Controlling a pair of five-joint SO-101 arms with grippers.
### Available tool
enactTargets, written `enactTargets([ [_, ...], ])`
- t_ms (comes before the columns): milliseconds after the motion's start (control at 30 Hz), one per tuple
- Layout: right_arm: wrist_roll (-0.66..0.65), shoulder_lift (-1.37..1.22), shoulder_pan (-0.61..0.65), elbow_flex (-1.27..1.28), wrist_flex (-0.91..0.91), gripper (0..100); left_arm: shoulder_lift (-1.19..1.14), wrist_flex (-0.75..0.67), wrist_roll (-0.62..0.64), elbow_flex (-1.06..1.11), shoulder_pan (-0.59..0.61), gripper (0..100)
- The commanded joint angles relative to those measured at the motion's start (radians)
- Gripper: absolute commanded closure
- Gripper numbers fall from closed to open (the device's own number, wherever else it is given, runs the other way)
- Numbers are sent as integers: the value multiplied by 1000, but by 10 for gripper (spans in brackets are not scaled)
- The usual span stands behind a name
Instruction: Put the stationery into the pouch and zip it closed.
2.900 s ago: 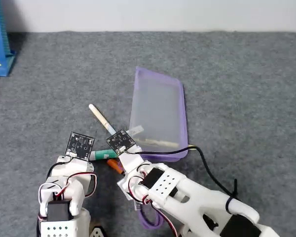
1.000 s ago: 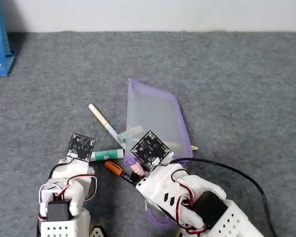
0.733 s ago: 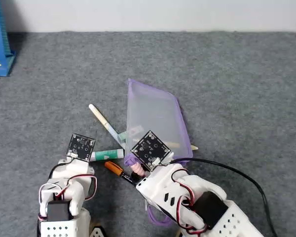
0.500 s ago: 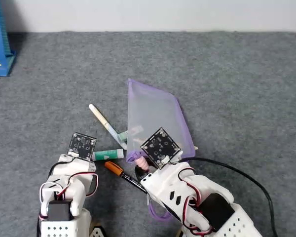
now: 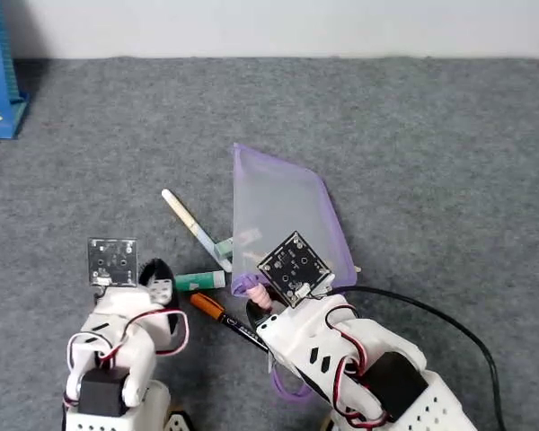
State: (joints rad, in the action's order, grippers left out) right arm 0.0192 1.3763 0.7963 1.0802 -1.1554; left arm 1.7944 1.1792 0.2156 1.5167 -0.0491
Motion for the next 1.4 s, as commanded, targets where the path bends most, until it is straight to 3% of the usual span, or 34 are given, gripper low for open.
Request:
enactTargets([
  [0, -3, 15, -12, -57, 19, 991, -5, 64, 40, -87, -63, 935],
  [167, -3, 15, -12, -57, 19, 991, -5, 147, 87, -153, -69, 759],
  [267, -3, 15, -12, -57, 19, 991, -5, 160, 87, -159, -74, 705],
  [367, -3, 16, -12, -57, 21, 991, -5, 160, 87, -157, -81, 705],
  [567, 29, 15, -12, -57, 21, 991, -5, 155, 81, -130, -207, 705],
  [867, 31, 13, -15, -52, 38, 991, -5, 190, 81, -193, -209, 705],
  [1100, -17, 15, -116, 89, 209, 991, -5, 215, 81, -234, -216, 705],
  [1367, -20, 22, -113, 91, 217, 991, -5, 210, 81, -234, -216, 705],
])
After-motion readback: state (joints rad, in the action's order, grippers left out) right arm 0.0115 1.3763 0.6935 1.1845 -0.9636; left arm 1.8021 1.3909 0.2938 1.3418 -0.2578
